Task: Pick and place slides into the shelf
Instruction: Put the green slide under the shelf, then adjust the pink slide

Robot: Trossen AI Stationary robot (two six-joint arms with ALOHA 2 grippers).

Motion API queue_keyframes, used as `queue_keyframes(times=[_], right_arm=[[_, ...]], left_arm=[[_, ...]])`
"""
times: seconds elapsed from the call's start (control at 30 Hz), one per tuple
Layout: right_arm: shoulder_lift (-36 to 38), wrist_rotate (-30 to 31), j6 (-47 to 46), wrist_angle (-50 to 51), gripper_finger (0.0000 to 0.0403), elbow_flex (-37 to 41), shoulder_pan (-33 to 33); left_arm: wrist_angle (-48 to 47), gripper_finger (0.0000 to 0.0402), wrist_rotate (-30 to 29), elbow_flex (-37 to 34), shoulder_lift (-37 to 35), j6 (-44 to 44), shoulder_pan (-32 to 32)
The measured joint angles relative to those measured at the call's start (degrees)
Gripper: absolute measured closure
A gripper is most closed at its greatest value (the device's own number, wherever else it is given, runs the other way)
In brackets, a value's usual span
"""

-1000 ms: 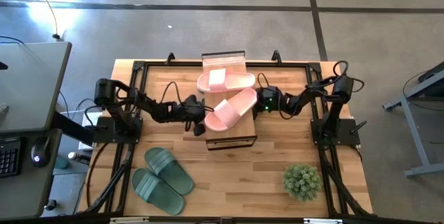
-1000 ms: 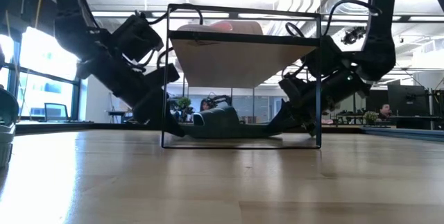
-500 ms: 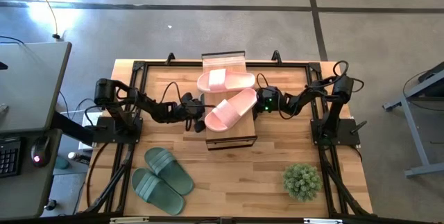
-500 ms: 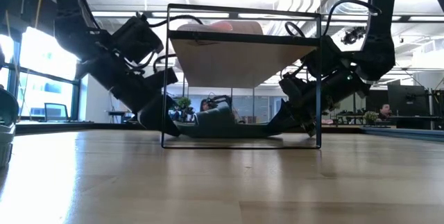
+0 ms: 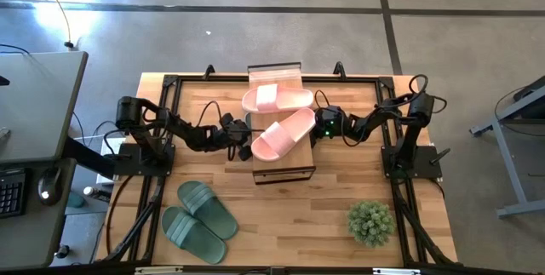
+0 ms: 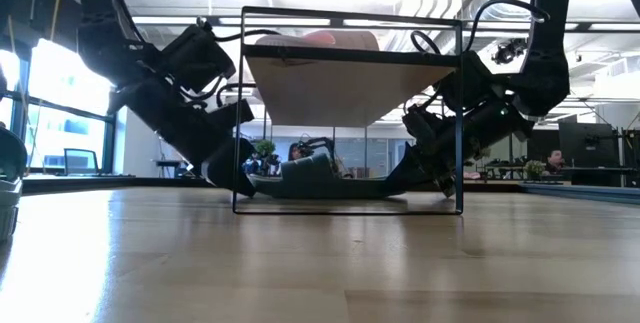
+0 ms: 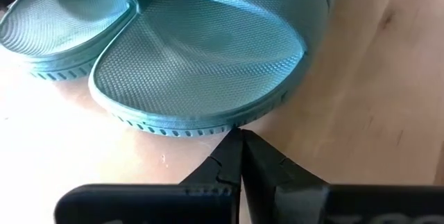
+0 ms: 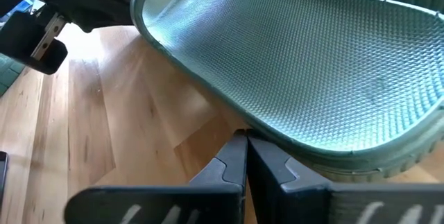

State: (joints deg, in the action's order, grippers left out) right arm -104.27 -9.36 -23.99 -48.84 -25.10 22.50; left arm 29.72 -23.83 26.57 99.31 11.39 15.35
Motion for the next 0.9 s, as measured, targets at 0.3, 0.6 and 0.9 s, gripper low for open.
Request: queue_keyframes(times=[0.3,0.6,0.9], right_arm=[[0.7,-0.1,-2.1,-0.5,0.0403,2.1,0.0],[10.3,3.1,-3.8,5.4,0.0403,8.8,0.0],[32.5,-0.5,-9.7,15.9,0.0403,14.7,0.0]], left_arm=[[-2.8,0.0401,0.4,0.0,-1.1,1.1,0.0],[-16.4,0.0401,-1.3,-0.1,-10.2,1.1,-1.6],[-23.9,0.0401,-1.3,-0.1,-18.3,0.4,-1.5]])
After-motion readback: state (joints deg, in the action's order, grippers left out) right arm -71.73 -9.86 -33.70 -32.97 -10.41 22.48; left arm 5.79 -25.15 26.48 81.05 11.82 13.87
